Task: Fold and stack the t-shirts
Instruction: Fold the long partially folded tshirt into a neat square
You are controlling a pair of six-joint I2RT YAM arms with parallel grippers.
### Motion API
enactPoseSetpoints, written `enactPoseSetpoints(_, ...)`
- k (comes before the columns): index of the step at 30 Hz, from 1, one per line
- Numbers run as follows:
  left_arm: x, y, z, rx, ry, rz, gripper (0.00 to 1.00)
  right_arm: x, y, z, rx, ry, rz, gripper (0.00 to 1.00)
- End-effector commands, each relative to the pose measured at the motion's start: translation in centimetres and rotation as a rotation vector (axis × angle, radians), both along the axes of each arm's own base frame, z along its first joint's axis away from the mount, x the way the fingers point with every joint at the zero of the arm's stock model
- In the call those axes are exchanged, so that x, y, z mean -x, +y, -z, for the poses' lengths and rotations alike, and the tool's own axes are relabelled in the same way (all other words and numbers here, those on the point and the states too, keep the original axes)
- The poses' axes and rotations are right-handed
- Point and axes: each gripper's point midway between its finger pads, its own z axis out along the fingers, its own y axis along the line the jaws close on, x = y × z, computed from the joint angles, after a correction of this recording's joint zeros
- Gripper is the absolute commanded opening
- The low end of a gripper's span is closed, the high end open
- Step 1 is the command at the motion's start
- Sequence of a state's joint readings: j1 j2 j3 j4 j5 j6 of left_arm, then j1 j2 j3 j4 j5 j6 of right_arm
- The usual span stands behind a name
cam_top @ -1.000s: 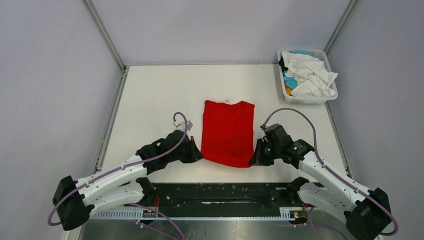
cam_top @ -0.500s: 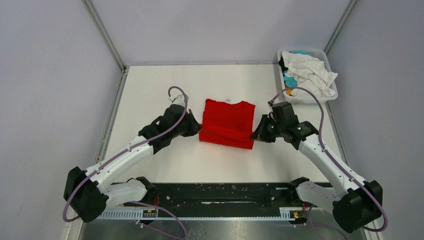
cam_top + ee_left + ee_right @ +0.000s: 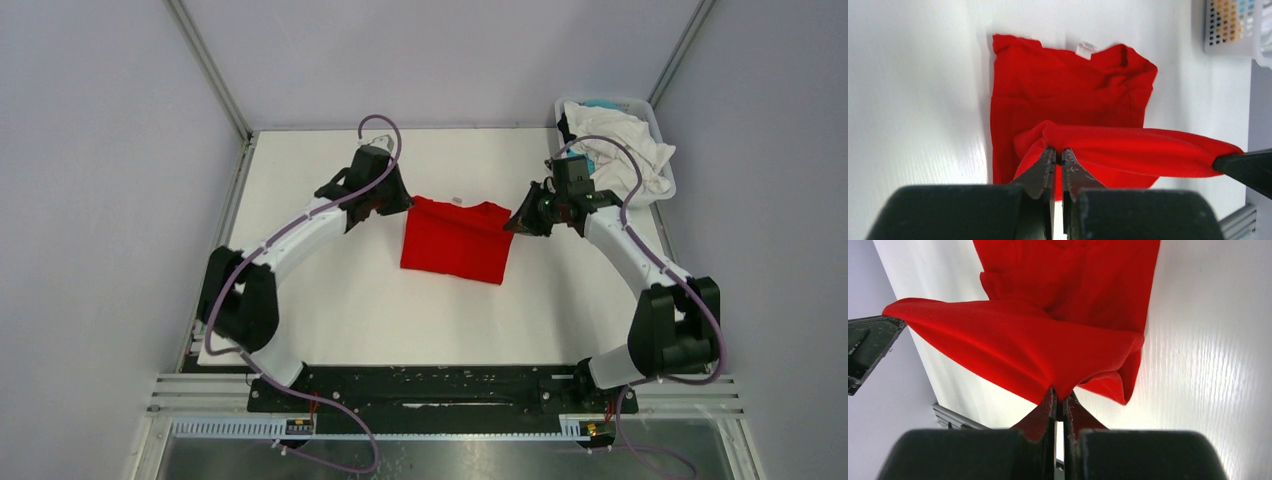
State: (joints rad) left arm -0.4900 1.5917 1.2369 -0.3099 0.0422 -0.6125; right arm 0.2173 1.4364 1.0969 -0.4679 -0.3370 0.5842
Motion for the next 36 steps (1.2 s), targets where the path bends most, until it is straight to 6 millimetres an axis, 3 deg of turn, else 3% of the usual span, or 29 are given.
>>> enactPoseSetpoints(1,-4.7,1.1,-0.8,-0.027,-0.052,-0.037,0.0,-3.1,-0.5,0.4,-0.053,0.01,0.016,0.0)
enactPoseSetpoints(6,-8.1,1.0,1.9,-0.041,0.005,-0.056,0.0,-6.7,-0.7,2.9,-0.097,0.069,0.044,0.0)
enactPoseSetpoints(10,-11.4,1.0,3.6,-0.048,0.026,-0.083,0.19,-10.7,-1.9,4.8,-0.067,0.085,0.114,0.08)
enactPoseSetpoints(11,-12.0,0.9,4.4,-0.054,0.05,-0.083,0.25,-11.7,-2.2,5.3,-0.067,0.09,0.132,0.19)
enactPoseSetpoints(13,-13.0,0.9,5.4,-0.06,0.099,-0.081,0.47,-13.5,-2.5,6.2,-0.066,0.095,0.149,0.55)
enactPoseSetpoints(14,-13.4,0.6,5.6,-0.047,0.116,-0.062,0.72,-14.1,-2.5,6.3,-0.068,0.094,0.143,0.67)
enactPoseSetpoints(15,-13.6,0.4,5.4,-0.03,0.119,-0.035,0.87,-14.4,-2.4,6.1,-0.068,0.092,0.135,0.75)
enactPoseSetpoints(16,-13.6,0.2,5.3,-0.018,0.117,-0.009,0.97,-14.6,-2.4,5.8,-0.067,0.082,0.128,0.84)
enactPoseSetpoints(17,-13.4,0.0,5.0,-0.018,0.11,0.017,0.99,-14.6,-2.5,5.4,-0.065,0.069,0.128,0.98)
enactPoseSetpoints(21,-11.2,0.1,6.0,-0.031,0.137,0.087,0.99,-13.5,-4.1,4.3,0.01,0.004,0.172,0.99)
enactPoseSetpoints(24,-8.7,-0.2,7.7,-0.014,0.192,0.149,0.99,-11.6,-5.1,4.3,0.057,-0.011,0.199,0.99)
enactPoseSetpoints(30,-5.8,-1.4,10.2,-0.044,0.253,0.24,0.93,-8.4,-5.8,4.4,0.081,-0.028,0.195,1.0)
enactPoseSetpoints(34,-4.9,-3.1,11.6,-0.052,0.312,0.294,0.74,-7.5,-6.4,4.5,0.114,-0.035,0.198,0.99)
enactPoseSetpoints(36,-4.5,-3.7,12.5,-0.095,0.338,0.292,0.54,-7.2,-6.5,4.5,0.118,-0.038,0.196,0.99)
